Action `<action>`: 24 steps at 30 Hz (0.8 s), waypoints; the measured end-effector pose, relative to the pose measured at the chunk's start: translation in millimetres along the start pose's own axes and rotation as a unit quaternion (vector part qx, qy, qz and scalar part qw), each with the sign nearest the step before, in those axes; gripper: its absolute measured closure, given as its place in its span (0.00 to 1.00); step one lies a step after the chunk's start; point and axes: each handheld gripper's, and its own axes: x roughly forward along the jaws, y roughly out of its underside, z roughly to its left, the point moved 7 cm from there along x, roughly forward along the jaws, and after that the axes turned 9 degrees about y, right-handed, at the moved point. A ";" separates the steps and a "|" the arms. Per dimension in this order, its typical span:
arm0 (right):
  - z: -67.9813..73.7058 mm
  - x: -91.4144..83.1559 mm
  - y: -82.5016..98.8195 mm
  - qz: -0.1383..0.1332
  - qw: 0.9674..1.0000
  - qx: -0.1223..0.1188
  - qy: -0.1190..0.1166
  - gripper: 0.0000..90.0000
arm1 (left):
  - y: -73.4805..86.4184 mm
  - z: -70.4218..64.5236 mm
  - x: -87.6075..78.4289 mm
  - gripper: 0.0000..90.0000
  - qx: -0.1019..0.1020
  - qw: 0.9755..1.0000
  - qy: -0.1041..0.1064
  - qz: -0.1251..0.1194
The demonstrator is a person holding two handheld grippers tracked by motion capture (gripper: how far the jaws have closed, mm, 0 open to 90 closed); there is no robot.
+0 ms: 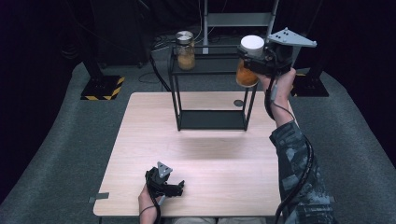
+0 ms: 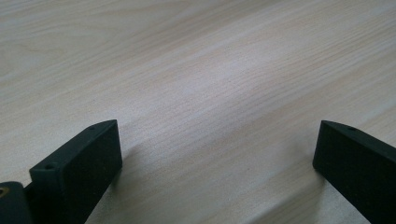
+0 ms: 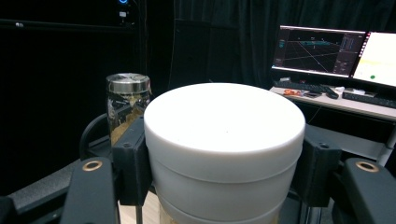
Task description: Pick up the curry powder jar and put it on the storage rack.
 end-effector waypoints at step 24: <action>-14.3 45.8 -13.5 0.008 0.999 0.023 0.027 0.37 | 0.1 0.3 -0.1 0.01 0.004 1.000 0.004 0.001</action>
